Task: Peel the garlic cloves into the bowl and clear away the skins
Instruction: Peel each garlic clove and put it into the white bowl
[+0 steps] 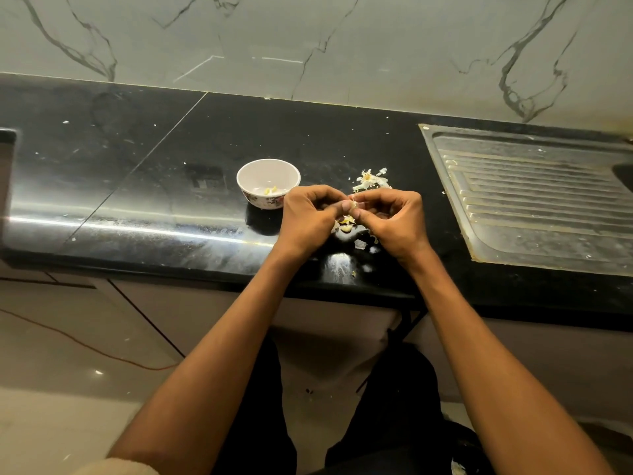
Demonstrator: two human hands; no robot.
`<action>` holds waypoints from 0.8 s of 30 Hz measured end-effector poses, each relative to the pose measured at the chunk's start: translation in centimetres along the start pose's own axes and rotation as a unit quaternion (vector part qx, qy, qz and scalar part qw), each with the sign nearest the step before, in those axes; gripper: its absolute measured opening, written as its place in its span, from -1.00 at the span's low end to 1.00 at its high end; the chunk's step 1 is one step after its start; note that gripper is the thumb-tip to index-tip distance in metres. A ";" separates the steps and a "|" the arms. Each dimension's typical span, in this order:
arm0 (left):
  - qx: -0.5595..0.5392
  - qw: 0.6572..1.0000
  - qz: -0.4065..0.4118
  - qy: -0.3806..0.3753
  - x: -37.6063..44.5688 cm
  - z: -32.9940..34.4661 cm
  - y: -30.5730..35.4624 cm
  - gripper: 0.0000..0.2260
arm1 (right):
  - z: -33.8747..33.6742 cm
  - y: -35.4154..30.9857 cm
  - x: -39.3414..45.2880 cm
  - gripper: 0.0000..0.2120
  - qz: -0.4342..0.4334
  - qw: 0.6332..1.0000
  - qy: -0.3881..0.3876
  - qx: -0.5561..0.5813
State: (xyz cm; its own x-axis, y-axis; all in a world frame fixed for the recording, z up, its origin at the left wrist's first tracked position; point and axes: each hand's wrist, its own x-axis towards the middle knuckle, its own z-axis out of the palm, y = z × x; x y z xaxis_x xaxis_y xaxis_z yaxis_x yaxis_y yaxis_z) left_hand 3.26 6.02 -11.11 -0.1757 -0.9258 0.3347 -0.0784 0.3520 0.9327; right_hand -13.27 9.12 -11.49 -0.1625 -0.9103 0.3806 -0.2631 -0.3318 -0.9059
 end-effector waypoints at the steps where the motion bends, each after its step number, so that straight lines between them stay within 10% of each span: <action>1: 0.002 1.000 -0.001 -0.002 0.0 0.0 0.0 -0.98 | 0.0 -0.1 0.0 -0.84 0.002 1.000 -0.001 0.006; 24: -0.045 0.999 -0.020 -0.018 0.0 0.1 0.0 -0.87 | -0.2 -0.6 0.2 -0.92 0.015 0.997 0.066 0.031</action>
State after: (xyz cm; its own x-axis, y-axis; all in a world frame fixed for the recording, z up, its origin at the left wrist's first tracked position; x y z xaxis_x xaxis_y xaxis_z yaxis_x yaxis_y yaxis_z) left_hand 3.12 6.09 -11.11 -0.2092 -0.9326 0.2940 0.0021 0.3002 0.9539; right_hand -13.30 9.20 -10.86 -0.2948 -0.8805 0.3712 -0.1985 -0.3235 -0.9252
